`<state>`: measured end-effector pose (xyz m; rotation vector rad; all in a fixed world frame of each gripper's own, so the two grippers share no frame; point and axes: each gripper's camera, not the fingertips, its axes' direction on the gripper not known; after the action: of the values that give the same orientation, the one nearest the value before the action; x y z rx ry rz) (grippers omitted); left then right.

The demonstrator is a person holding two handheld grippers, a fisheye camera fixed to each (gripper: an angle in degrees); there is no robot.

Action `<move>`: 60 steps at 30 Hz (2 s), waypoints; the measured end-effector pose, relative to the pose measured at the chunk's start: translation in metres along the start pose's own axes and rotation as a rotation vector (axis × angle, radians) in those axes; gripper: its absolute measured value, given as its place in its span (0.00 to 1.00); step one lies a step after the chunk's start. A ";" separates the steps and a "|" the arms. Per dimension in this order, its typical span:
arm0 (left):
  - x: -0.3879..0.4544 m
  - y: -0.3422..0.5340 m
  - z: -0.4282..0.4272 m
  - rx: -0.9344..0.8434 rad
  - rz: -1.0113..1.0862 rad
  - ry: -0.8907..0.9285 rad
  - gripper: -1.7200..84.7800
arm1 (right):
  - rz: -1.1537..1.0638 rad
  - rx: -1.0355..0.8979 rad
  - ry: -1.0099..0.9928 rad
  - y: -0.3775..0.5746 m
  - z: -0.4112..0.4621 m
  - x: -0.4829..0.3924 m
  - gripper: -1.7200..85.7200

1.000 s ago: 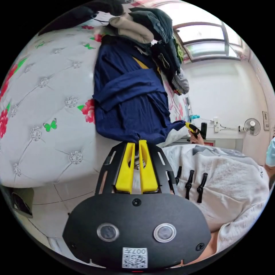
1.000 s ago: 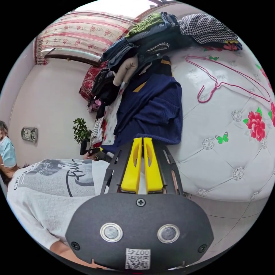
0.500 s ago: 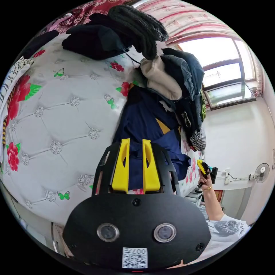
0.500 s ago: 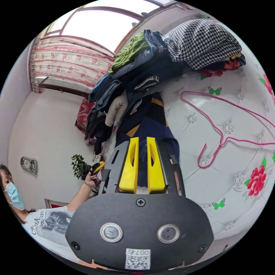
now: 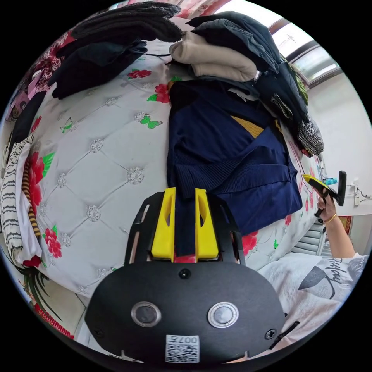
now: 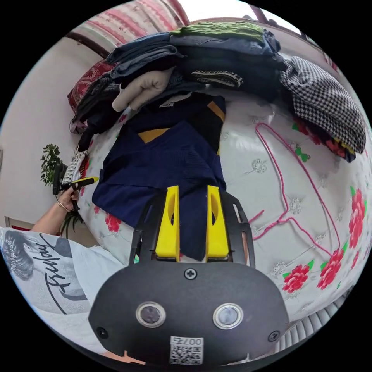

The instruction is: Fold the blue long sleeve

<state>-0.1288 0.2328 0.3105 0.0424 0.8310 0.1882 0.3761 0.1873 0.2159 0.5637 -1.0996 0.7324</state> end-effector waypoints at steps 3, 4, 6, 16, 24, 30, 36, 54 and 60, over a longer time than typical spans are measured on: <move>0.002 0.000 0.013 -0.004 -0.001 0.019 0.11 | -0.075 -0.063 0.047 -0.023 0.027 -0.022 0.11; 0.002 0.001 0.015 -0.005 -0.001 0.021 0.11 | -0.096 -0.077 0.051 -0.028 0.036 -0.029 0.11; 0.000 0.006 0.019 0.003 0.003 0.018 0.11 | -0.116 -0.078 0.054 -0.033 0.046 -0.038 0.11; 0.037 0.013 0.040 -0.016 0.211 0.000 0.15 | -0.368 -0.183 0.111 -0.038 0.098 -0.085 0.11; 0.050 0.008 0.075 -0.059 0.161 -0.077 0.11 | -0.281 -0.267 0.164 -0.039 0.133 -0.067 0.04; 0.050 0.000 0.073 -0.020 0.113 -0.107 0.03 | -0.128 -0.118 0.016 -0.068 0.101 -0.027 0.02; 0.006 -0.021 0.082 -0.013 -0.142 -0.101 0.01 | 0.243 0.021 0.008 -0.075 0.089 0.046 0.03; 0.032 0.101 0.029 -0.044 -0.052 -0.008 0.12 | 0.130 -0.144 -0.125 0.083 0.058 0.029 0.12; 0.037 0.119 0.032 -0.115 -0.022 -0.045 0.12 | 0.052 -0.210 -0.063 0.096 0.067 0.013 0.11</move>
<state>-0.0983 0.3574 0.3180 -0.0704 0.7738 0.2139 0.2669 0.2029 0.2573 0.3826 -1.2363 0.6386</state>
